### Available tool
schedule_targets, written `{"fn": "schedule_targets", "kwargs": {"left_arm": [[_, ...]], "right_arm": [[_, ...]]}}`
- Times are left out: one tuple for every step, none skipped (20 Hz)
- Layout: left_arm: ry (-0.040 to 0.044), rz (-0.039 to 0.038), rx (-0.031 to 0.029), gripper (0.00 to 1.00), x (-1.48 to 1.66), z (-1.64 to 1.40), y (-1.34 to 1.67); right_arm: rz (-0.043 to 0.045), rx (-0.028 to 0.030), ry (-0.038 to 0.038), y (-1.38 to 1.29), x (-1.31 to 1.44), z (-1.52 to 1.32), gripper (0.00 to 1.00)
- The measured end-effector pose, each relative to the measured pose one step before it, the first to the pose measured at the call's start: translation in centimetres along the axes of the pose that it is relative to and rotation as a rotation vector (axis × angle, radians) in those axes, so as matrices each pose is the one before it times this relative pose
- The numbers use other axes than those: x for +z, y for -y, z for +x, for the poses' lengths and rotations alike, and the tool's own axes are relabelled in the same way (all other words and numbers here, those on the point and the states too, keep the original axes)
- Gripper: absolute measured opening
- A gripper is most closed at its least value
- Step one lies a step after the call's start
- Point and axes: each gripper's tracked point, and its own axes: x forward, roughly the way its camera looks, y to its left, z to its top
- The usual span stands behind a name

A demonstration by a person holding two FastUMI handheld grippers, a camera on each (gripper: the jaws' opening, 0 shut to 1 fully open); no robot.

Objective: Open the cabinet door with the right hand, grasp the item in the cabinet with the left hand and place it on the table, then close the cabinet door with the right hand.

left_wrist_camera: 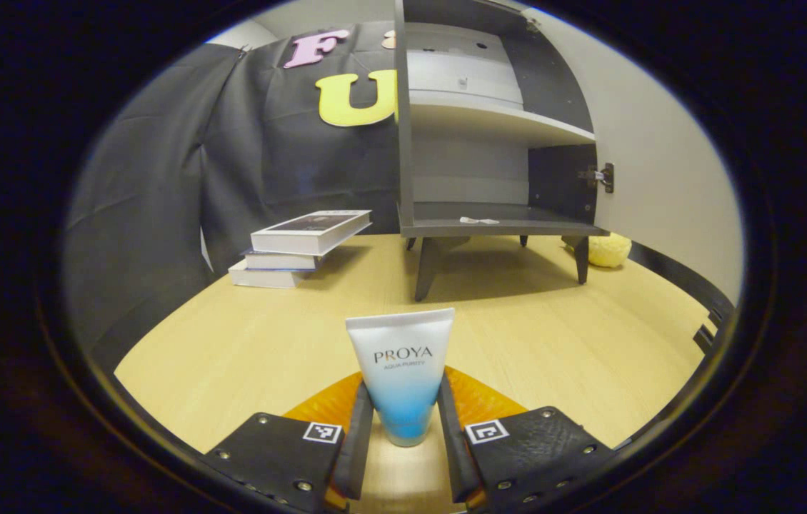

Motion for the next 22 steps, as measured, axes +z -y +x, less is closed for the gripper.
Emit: {"fn": "schedule_targets", "kwargs": {"left_arm": [[0.00674, -0.00069, 0.00373, 0.48, 0.116, 0.258, -0.042], [0.00560, -0.00005, -0.00194, 0.48, -0.308, 0.049, 0.089], [0.00278, 0.00362, -0.00218, 0.49, 0.079, -0.029, -0.021], [-0.00217, 0.00164, -0.00159, 0.48, -0.049, -0.035, 0.002], [-0.00236, 0.00318, -0.00358, 0.49, 0.069, 0.020, -0.043], [-0.00494, 0.00226, 0.00055, 0.49, -0.231, -0.020, 0.000], [-0.00209, -0.00265, -0.00298, 0.49, 0.032, 0.011, 0.010], [-0.00263, -0.00380, -0.00772, 0.51, -0.073, 0.048, 0.217], [-0.00438, -0.00191, -0.00237, 0.53, -0.104, -0.005, 0.038], [-0.00018, -0.00092, -0.00341, 0.53, -0.005, -0.024, 0.051], [0.00266, -0.00018, -0.00234, 0.54, 0.095, -0.067, 0.001], [0.00712, 0.00024, -0.00612, 0.64, 0.187, -0.095, 0.151], [0.00160, -0.00739, -0.01580, 0.74, 0.183, -0.297, 0.300], [0.00945, -0.01202, -0.01378, 0.84, 0.470, -0.584, 0.365], [0.01979, -0.00660, -0.00831, 0.94, 0.845, -0.682, 0.068], [0.01709, -0.00072, -0.00625, 0.94, 1.284, -1.277, 0.060], [0.01987, 0.01124, 0.00001, 0.95, 1.379, -1.029, 0.026], [0.02640, 0.01729, 0.00454, 0.95, 1.727, -1.131, -0.026], [0.03233, 0.01273, 0.00314, 0.95, 1.972, -1.150, -0.068], [0.02897, 0.00797, -0.00128, 0.95, 2.015, -1.051, 0.184], [0.02920, 0.00659, -0.00430, 0.94, 2.041, -1.050, 0.015], [0.02166, 0.00750, -0.00208, 0.94, 1.965, -0.997, -0.119]], "right_arm": [[-0.00528, -0.00928, 0.00302, 0.225, 0.056, -0.202, 0.98], [-0.00322, -0.01072, 0.00011, 0.187, -0.025, -0.076, 0.98], [0.00283, -0.00487, -0.00042, 0.010, -0.043, -0.010, 0.98], [0.00823, 0.00175, -0.00296, -0.194, -0.016, -0.039, 0.98], [0.00746, 0.00249, -0.00123, -0.326, 0.041, -0.056, 0.98], [0.00168, 0.00097, 0.00258, -0.156, -0.060, 0.064, 0.98], [-0.00435, -0.00233, 0.00098, -0.152, -0.021, -0.071, 0.98], [-0.00578, -0.00059, -0.00109, 0.002, -0.262, -0.035, 0.98], [-0.00460, -0.00077, -0.00232, -0.108, -0.144, -0.019, 0.98], [-0.00120, 0.00169, -0.00001, -0.160, -0.045, -0.068, 0.98], [0.00163, 0.00336, -0.00002, -0.208, -0.097, -0.117, 0.98], [0.00191, 0.00376, -0.00109, -0.140, -0.071, -0.177, 0.98], [0.00042, 0.00071, 0.00025, -0.008, -0.096, -0.203, 0.98], [-0.00092, -0.00094, -0.00031, 0.090, -0.144, -0.121, 0.98], [-0.00144, -0.00225, -0.00205, 0.122, -0.183, -0.179, 0.98], [-0.00457, -0.00191, -0.00371, 0.096, -0.135, -0.272, 0.98], [-0.00678, -0.00891, -0.00443, 0.324, -0.307, -0.267, 0.98], [-0.00385, -0.00236, -0.00560, 0.215, -0.241, -0.275, 0.98], [0.00180, 0.00211, 0.00212, -0.085, -0.106, -0.367, 0.98], [0.00528, 0.00052, 0.00667, 0.026, -0.019, -0.337, 0.98], [0.00954, 0.00262, 0.00463, 0.000, -0.202, -0.161, 0.98], [0.00939, 0.00478, 0.00192, -0.103, -0.161, -0.054, 0.98]]}}
